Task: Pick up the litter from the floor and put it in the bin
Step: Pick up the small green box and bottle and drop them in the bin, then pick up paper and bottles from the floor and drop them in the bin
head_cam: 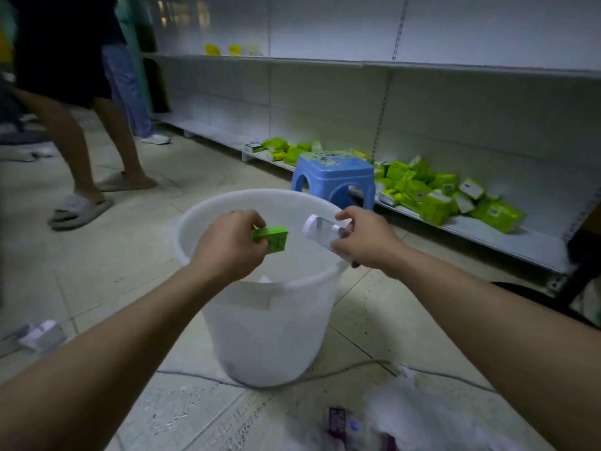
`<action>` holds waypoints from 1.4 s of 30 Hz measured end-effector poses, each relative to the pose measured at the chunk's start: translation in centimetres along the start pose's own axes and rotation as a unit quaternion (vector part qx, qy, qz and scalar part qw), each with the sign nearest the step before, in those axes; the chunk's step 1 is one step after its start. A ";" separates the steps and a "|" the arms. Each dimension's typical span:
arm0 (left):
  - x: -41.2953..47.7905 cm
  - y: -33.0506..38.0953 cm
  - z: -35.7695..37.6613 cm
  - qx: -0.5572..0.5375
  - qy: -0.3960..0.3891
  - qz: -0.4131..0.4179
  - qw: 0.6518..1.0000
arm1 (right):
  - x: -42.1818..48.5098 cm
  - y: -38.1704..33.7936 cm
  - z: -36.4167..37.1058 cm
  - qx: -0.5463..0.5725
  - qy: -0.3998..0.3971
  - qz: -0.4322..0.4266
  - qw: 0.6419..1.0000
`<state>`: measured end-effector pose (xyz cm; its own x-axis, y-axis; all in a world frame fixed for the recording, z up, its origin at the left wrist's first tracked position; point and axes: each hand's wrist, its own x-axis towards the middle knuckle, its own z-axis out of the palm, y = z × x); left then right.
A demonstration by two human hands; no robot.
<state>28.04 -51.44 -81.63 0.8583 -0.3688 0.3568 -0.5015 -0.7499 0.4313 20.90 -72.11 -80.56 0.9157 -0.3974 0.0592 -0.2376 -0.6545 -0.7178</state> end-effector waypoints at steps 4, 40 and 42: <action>-0.4 -2.8 -0.2 -0.004 -0.038 -0.033 0.999 | 0.8 -2.0 3.0 -0.071 -0.008 -0.005 0.997; -24.7 -1.6 26.2 0.115 -0.377 0.004 0.919 | -15.8 28.4 15.2 -0.272 -0.189 -0.033 0.943; -25.1 -2.0 26.6 0.126 -0.372 -0.027 0.919 | -15.5 28.4 15.5 -0.276 -0.179 -0.028 0.944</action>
<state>10.35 -55.30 -113.51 0.7643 -0.5309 -0.3660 -0.4959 -0.8467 0.1926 4.97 -74.58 -112.64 0.9591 -0.1749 -0.2226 -0.2286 -0.9423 -0.2446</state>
